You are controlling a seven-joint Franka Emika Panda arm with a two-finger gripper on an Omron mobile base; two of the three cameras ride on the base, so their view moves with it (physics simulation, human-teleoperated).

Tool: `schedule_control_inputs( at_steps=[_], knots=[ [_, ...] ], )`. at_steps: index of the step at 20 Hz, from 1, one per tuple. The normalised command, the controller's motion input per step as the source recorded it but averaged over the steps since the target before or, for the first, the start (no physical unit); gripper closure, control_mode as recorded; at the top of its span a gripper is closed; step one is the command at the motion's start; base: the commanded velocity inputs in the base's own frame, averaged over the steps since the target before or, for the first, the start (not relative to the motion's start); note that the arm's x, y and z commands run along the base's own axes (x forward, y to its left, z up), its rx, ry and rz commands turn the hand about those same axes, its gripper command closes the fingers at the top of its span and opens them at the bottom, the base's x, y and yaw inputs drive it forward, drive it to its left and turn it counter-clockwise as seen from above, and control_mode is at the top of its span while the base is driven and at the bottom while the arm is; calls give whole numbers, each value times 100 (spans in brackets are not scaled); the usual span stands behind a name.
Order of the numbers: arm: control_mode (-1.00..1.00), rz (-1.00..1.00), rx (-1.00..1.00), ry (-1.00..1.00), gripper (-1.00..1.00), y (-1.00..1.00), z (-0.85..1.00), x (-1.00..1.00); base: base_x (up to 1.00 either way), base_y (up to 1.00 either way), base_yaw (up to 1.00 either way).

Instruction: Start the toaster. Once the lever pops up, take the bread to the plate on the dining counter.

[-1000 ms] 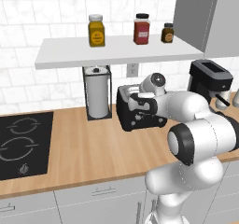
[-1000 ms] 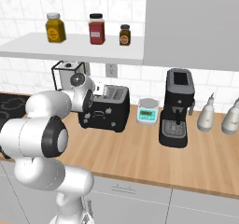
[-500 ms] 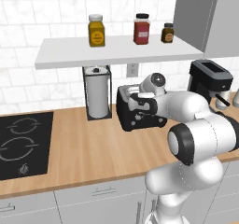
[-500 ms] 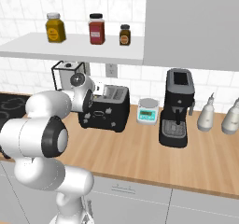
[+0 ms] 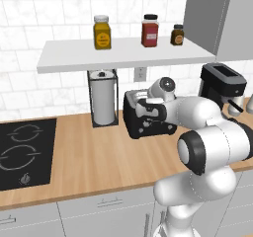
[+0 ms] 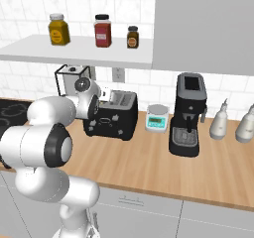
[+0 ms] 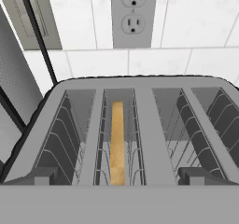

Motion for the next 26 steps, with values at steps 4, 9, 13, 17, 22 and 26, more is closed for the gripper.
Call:
schedule_control_inputs(
  at_steps=[4,9,13,17,22,26],
  knots=[
    [-100,0,0,0,-100,0,0,0,0,0,0],
    [-100,0,0,0,-100,0,0,0,0,0,0],
    [-100,0,0,0,-100,0,0,0,0,0,0],
    [-100,0,0,0,-100,0,0,0,0,0,0],
    [-100,0,0,0,-100,0,0,0,0,0,0],
    [-100,0,0,0,-100,0,0,0,0,0,0]
  ],
)
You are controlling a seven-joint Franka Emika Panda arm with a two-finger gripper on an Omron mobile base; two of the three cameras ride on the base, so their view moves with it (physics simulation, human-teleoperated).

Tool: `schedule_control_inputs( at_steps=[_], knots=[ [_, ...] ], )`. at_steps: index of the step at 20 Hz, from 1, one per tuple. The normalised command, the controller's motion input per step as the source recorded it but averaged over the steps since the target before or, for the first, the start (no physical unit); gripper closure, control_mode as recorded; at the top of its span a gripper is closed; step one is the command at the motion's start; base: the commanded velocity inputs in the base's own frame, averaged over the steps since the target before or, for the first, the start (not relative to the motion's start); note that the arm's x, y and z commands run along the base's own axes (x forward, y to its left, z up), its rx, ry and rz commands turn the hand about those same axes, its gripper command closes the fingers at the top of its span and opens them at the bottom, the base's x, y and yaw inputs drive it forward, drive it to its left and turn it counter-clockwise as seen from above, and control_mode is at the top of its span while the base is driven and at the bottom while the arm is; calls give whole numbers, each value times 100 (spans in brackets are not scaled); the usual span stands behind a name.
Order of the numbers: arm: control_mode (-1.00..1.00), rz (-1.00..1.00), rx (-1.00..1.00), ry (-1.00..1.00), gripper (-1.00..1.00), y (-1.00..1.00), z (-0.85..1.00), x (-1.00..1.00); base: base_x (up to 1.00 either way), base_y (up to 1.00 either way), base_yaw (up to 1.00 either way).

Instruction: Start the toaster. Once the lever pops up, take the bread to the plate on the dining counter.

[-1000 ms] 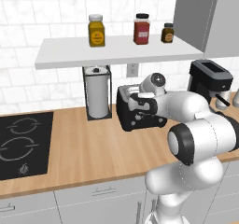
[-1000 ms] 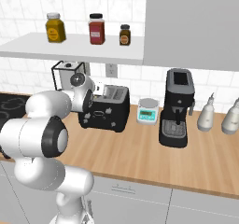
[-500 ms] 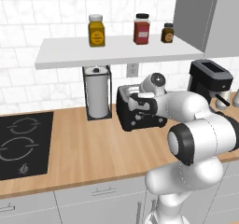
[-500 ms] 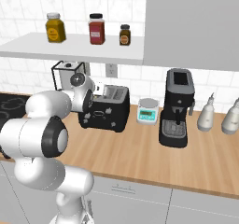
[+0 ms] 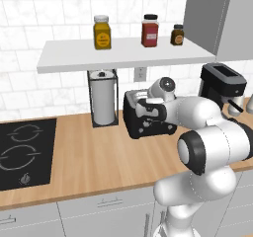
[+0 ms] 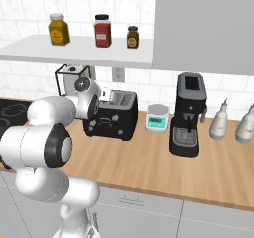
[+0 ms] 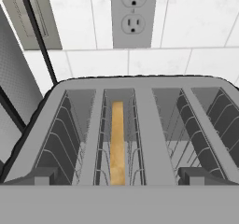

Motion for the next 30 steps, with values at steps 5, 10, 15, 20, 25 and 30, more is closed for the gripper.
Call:
schedule_control_inputs(
  at_steps=[5,10,15,20,25,30],
  knots=[
    [-100,0,0,0,-100,0,0,0,0,0,0],
    [-100,0,0,0,-100,0,0,0,0,0,0],
    [-100,0,0,0,-100,0,0,0,0,0,0],
    [-100,0,0,0,-100,0,0,0,0,0,0],
    [-100,0,0,0,-100,0,0,0,0,0,0],
    [-100,0,0,0,-100,0,0,0,0,0,0]
  ],
)
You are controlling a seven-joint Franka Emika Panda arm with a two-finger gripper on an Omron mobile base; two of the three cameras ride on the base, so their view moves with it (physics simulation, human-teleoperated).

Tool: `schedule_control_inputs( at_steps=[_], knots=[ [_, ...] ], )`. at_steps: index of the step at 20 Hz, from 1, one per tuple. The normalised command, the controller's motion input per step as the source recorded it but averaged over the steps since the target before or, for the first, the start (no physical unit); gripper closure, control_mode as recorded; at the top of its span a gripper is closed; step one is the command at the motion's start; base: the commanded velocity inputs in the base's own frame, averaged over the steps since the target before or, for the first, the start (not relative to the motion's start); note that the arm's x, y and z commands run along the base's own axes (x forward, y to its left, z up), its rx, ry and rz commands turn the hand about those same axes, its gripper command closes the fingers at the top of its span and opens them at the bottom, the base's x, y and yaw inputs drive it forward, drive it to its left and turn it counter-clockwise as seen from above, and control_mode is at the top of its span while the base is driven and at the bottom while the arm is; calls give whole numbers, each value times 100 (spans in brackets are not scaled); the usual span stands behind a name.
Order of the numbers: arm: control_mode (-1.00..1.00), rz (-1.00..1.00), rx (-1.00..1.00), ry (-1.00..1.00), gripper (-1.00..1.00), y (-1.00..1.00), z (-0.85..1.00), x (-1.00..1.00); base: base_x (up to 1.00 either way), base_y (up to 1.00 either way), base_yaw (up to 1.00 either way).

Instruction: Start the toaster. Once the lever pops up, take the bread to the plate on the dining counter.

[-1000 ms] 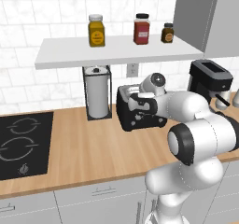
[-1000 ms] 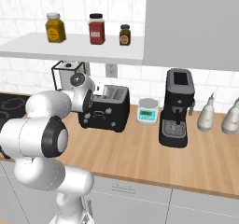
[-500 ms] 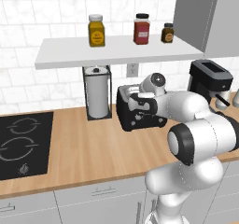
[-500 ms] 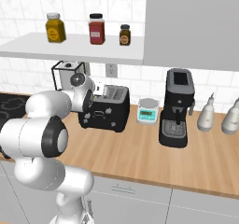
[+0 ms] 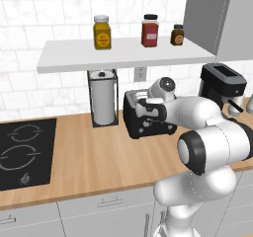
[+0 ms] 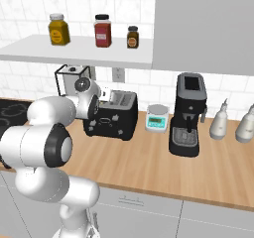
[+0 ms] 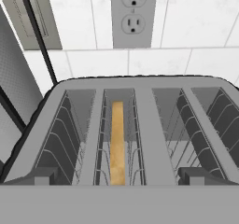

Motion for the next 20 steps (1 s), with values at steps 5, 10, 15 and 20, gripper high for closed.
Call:
schedule_control_inputs(
  at_steps=[5,10,15,20],
  knots=[
    [-100,0,0,0,-100,0,0,0,0,0,0],
    [-100,0,0,0,-100,0,0,0,0,0,0],
    [-100,0,0,0,-100,0,0,0,0,0,0],
    [-100,0,0,0,-100,0,0,0,0,0,0]
  ],
)
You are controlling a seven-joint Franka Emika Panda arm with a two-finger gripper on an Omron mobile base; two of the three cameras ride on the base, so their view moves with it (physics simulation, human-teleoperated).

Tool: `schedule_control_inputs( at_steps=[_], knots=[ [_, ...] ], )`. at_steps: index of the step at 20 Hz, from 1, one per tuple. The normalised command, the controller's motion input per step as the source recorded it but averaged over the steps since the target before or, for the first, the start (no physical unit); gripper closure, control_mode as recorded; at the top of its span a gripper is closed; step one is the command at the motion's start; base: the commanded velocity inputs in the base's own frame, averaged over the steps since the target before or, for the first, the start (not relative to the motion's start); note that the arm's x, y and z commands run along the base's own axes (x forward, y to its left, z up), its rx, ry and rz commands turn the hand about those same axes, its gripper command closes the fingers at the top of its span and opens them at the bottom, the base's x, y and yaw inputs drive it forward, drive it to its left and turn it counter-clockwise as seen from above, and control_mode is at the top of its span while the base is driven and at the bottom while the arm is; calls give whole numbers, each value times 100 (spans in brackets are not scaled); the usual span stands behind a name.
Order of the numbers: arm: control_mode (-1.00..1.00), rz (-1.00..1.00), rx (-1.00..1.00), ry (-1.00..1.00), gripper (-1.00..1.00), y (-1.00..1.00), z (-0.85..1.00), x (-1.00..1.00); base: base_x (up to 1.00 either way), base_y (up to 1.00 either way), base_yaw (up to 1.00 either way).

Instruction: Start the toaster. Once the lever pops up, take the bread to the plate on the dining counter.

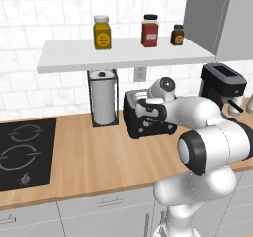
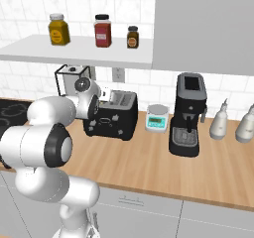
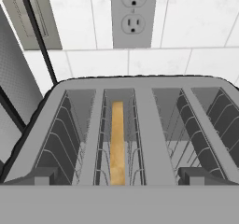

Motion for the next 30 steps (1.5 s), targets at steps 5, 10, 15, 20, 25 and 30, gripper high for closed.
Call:
schedule_control_inputs(
  at_steps=[5,10,15,20,25,30],
  knots=[
    [-100,0,0,0,-100,0,0,0,0,0,0],
    [-100,0,0,0,-100,0,0,0,0,0,0],
    [-100,0,0,0,-100,0,0,0,0,0,0],
    [-100,0,0,0,-100,0,0,0,0,0,0],
    [-100,0,0,0,-100,0,0,0,0,0,0],
    [-100,0,0,0,-100,0,0,0,0,0,0]
  ],
)
